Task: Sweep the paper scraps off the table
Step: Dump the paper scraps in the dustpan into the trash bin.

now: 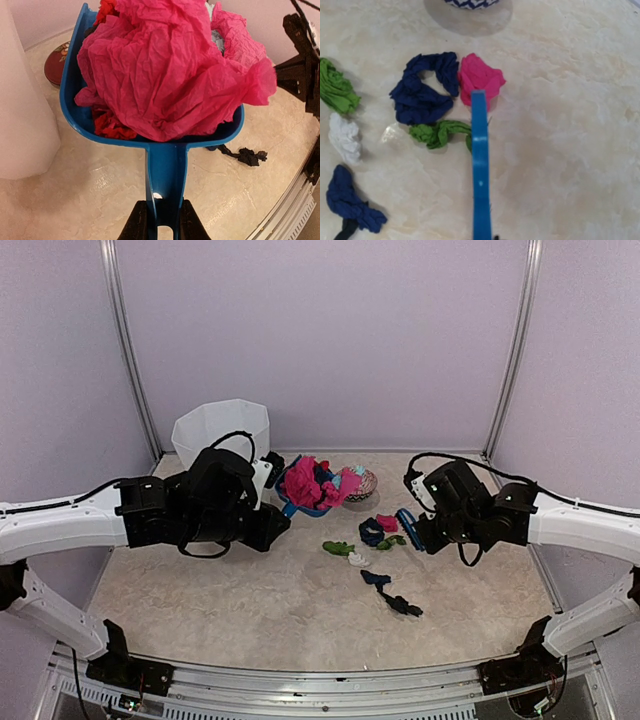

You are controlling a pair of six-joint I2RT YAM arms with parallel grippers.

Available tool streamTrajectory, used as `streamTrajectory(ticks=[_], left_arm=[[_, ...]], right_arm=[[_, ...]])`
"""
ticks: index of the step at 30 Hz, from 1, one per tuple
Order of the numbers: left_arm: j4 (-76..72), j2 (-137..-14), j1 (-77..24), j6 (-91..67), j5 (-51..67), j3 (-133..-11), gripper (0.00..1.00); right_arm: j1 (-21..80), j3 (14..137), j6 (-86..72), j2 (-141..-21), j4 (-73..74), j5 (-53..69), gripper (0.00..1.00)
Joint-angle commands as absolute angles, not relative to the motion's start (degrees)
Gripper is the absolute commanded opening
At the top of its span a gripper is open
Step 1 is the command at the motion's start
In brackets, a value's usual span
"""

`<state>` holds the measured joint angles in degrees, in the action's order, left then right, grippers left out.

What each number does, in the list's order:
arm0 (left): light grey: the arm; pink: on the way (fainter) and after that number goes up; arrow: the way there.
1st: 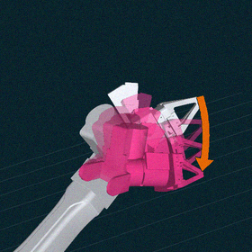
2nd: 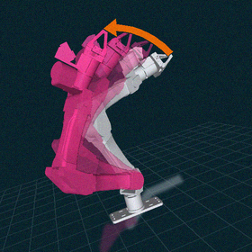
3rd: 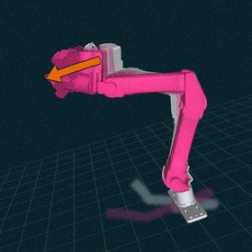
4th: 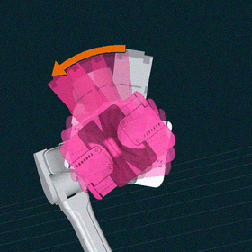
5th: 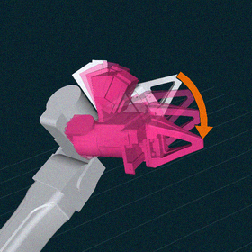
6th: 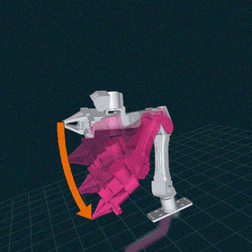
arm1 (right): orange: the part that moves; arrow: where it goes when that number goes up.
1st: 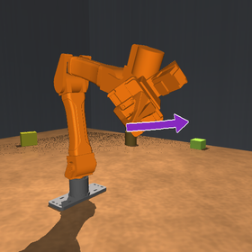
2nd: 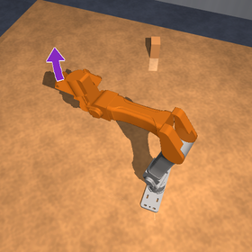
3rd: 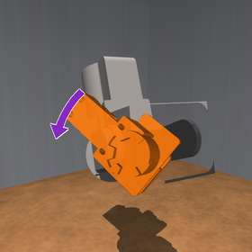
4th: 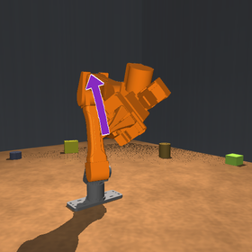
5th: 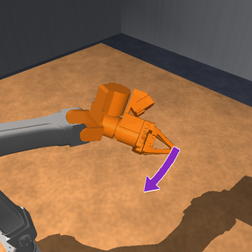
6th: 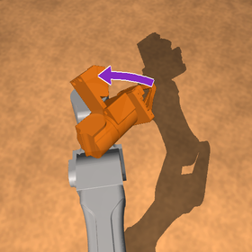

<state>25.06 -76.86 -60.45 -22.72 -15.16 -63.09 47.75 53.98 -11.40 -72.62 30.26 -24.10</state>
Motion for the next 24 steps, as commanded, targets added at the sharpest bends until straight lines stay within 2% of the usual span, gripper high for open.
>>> streamTrajectory(ticks=[1,8,16,24], left_arm=[[32.7,-74.5,-57.4,-21.4,-13.3,-69.9,0.00],[38.1,-74.2,-51.4,-17.8,-10.1,-77.9,0.00],[38.6,-72.5,-44.6,-17.3,-4.7,-81.0,0.00],[33.6,-69.2,-34.4,-23.3,11.9,-77.6,0.00]], right_arm=[[47.0,52.7,-12.0,-71.1,27.9,-23.3,0.00],[47.0,52.1,-12.0,-71.2,26.2,-22.6,0.00],[47.0,51.9,-11.9,-72.0,25.7,-22.3,0.00],[47.0,52.1,-11.9,-72.4,25.5,-22.2,0.00]])
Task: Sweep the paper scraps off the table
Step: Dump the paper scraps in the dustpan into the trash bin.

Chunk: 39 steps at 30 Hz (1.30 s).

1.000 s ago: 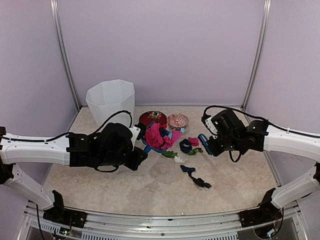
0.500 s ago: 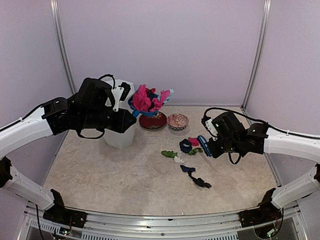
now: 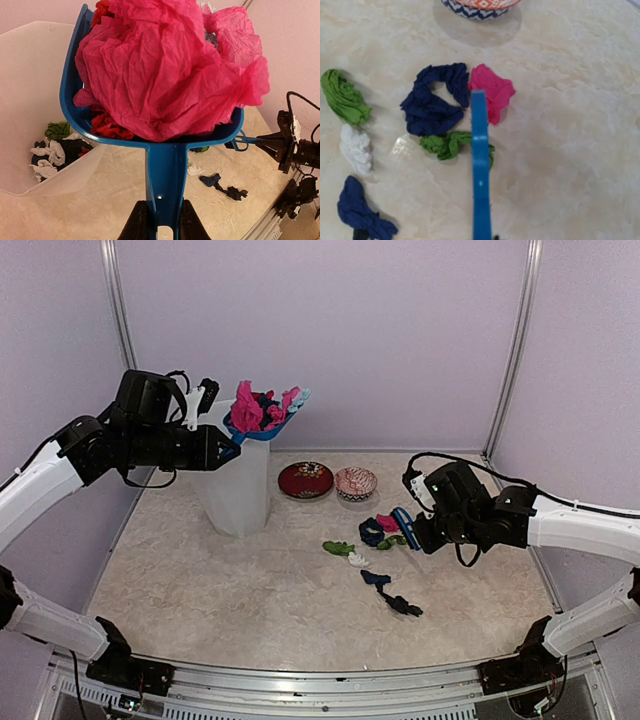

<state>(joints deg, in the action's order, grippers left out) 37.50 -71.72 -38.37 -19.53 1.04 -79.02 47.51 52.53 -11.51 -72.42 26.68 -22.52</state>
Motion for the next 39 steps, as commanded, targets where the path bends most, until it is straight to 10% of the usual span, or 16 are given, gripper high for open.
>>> streamTrajectory(ticks=[1,16,39], left_arm=[[32.7,-68.7,-33.0,-24.1,14.0,-77.1,0.00],[5.5,-63.5,-15.3,-50.9,46.1,-60.3,0.00],[-47.8,-67.4,-9.0,-98.7,52.0,-42.1,0.00]], right_arm=[[47.0,52.2,-11.9,-72.5,25.4,-22.2,0.00],[47.0,52.2,-12.6,-72.2,25.6,-22.0,0.00],[47.0,52.6,-12.8,-72.2,25.7,-22.2,0.00]])
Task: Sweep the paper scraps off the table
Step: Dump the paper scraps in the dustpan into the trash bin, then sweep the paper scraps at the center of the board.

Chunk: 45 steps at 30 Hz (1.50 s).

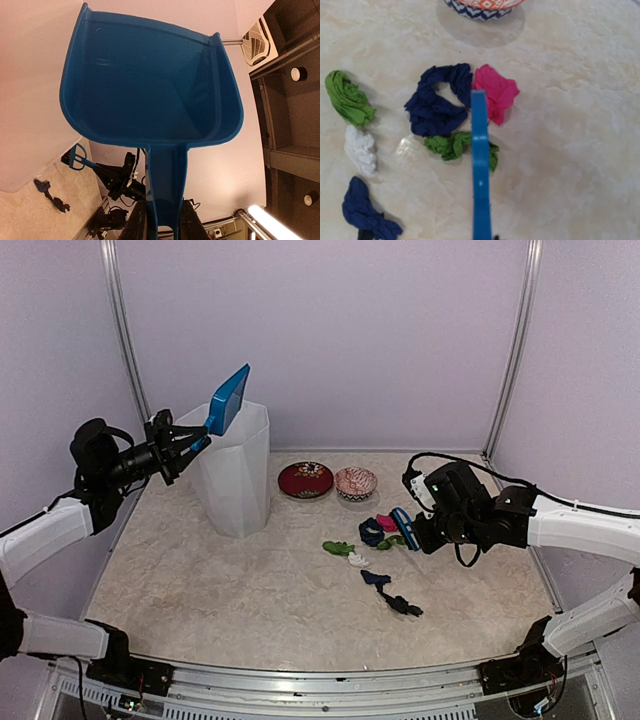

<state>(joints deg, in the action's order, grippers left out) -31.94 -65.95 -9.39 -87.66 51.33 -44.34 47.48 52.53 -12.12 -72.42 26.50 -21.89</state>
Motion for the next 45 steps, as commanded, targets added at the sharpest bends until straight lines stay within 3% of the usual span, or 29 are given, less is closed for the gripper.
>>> streamTrajectory(ticks=[1,11,27,36,45], left_arm=[[-49.4,-67.8,-8.9,-100.1,52.1,-41.9,0.00],[-32.2,-65.1,-8.9,-85.5,52.5,-49.0,0.00],[14.2,-59.0,-10.4,-44.1,41.6,-65.7,0.00],[33.4,-58.8,-26.1,-27.0,15.5,-74.1,0.00],[40.4,-60.5,-42.4,-23.5,-9.5,-74.9,0.00]], right_arm=[[47.0,52.6,-12.9,-72.3,25.7,-22.2,0.00],[47.0,52.6,-12.6,-70.3,26.1,-23.7,0.00],[42.4,55.7,-2.9,-71.4,23.2,-32.8,0.00],[37.5,54.7,8.2,-80.3,13.3,-33.7,0.00],[36.6,55.9,20.2,-91.0,5.3,-23.5,0.00]])
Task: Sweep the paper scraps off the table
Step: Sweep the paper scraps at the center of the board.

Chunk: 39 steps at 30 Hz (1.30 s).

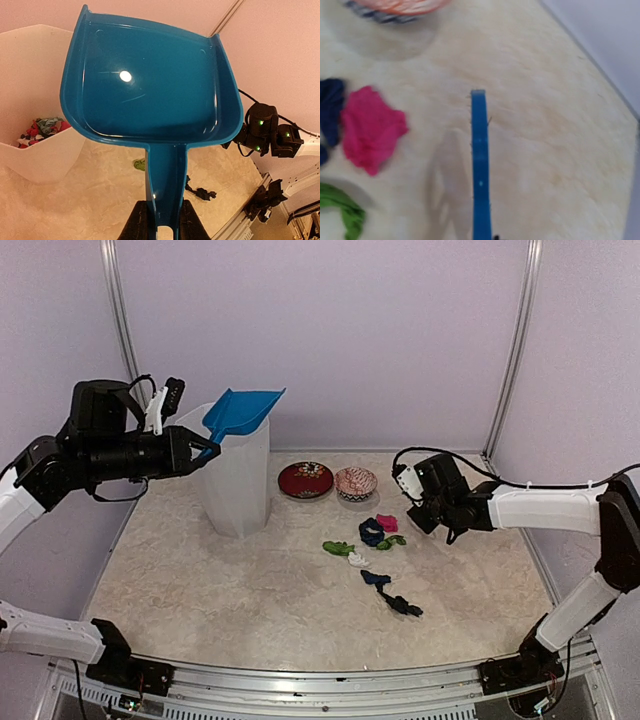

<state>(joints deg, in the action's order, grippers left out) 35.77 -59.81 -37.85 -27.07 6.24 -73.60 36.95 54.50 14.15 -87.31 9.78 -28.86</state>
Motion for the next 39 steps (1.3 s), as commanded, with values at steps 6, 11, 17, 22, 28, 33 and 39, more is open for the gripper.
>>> streamTrajectory(ticks=[6,11,17,22,28,33,39], left_arm=[[42.7,-61.9,-49.6,-22.9,-18.7,-74.7,0.00],[42.9,-61.8,-51.8,-22.7,-20.4,-74.0,0.00],[41.1,-61.2,-52.0,-22.4,-20.6,-73.2,0.00],[41.1,-61.7,-53.0,-21.7,-20.6,-73.1,0.00],[41.0,-61.6,-53.9,-21.4,-21.5,-72.4,0.00],[40.0,-61.7,-54.9,-21.4,-20.4,-71.2,0.00],[40.0,-62.8,-58.2,-21.4,-22.0,-70.3,0.00]], right_arm=[[36.7,56.8,23.2,-96.0,4.7,-16.4,0.00],[38.2,55.8,24.9,-96.5,3.5,-11.6,0.00],[42.3,54.5,26.5,-95.8,3.5,-9.9,0.00],[46.9,52.5,26.1,-93.3,5.9,-10.2,0.00],[53.0,47.4,26.6,-87.2,8.0,-12.6,0.00],[57.0,46.7,26.1,-80.6,10.1,-17.7,0.00],[57.6,49.1,23.0,-73.9,12.4,-27.9,0.00]])
